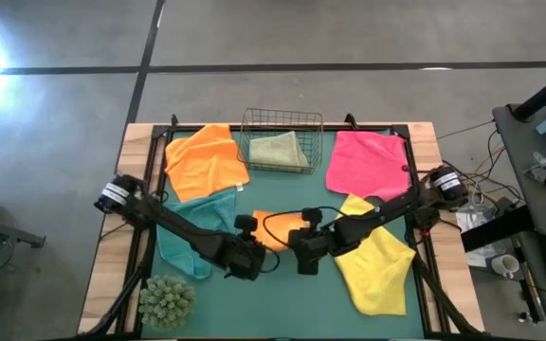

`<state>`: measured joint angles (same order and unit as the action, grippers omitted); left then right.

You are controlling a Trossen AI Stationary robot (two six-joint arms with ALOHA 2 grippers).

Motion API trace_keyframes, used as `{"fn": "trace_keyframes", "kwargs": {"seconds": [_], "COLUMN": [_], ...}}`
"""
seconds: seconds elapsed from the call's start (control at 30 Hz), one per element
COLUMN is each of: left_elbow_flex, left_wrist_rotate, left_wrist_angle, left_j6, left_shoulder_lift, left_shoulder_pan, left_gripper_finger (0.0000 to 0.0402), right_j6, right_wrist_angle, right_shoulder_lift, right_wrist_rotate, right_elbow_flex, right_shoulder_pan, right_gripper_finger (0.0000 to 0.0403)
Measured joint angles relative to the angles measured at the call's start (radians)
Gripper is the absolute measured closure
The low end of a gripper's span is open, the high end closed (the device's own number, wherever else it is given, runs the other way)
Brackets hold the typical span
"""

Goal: Fold microfiber towels
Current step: Put the orange microfiber cloth into the wire basket

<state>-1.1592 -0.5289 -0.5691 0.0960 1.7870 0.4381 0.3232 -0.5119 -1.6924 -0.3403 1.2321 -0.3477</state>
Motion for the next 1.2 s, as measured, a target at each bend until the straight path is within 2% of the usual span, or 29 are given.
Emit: {"fn": "trace_keyframes", "kwargs": {"seconds": [0.3,0.67,0.93,1.03,1.2], "left_elbow_flex": [-0.020,-0.049,-0.112,-0.117,-0.109], "left_wrist_rotate": [0.000,-0.005,-0.085,-0.090,-0.090], "left_wrist_angle": [-0.037,-0.061,-0.049,-0.006,0.072], "left_j6": [-0.173,-0.271,-0.466,-0.542,-0.616], "left_shoulder_lift": [-0.224,-0.444,-0.483,-0.480,-0.468], "left_shoulder_pan": [-0.077,-0.198,-0.306,-0.371,-0.511], "left_gripper_finger": [0.0400,0.0400,0.0400,0.0400,0.0400], "right_j6": [0.008,-0.030,-0.199,-0.292,-0.423], "right_wrist_angle": [-0.137,-0.300,-0.329,-0.331,-0.329], "right_shoulder_lift": [0.021,0.021,0.021,0.021,0.021], "right_wrist_rotate": [-0.058,-0.139,-0.187,-0.221,-0.204], "right_elbow_flex": [0.135,0.386,0.557,0.600,0.643], "right_shoulder_pan": [0.042,0.125,0.233,0.298,0.424], "right_gripper_finger": [0.0394,0.0394,0.0394,0.0394,0.0394]}}
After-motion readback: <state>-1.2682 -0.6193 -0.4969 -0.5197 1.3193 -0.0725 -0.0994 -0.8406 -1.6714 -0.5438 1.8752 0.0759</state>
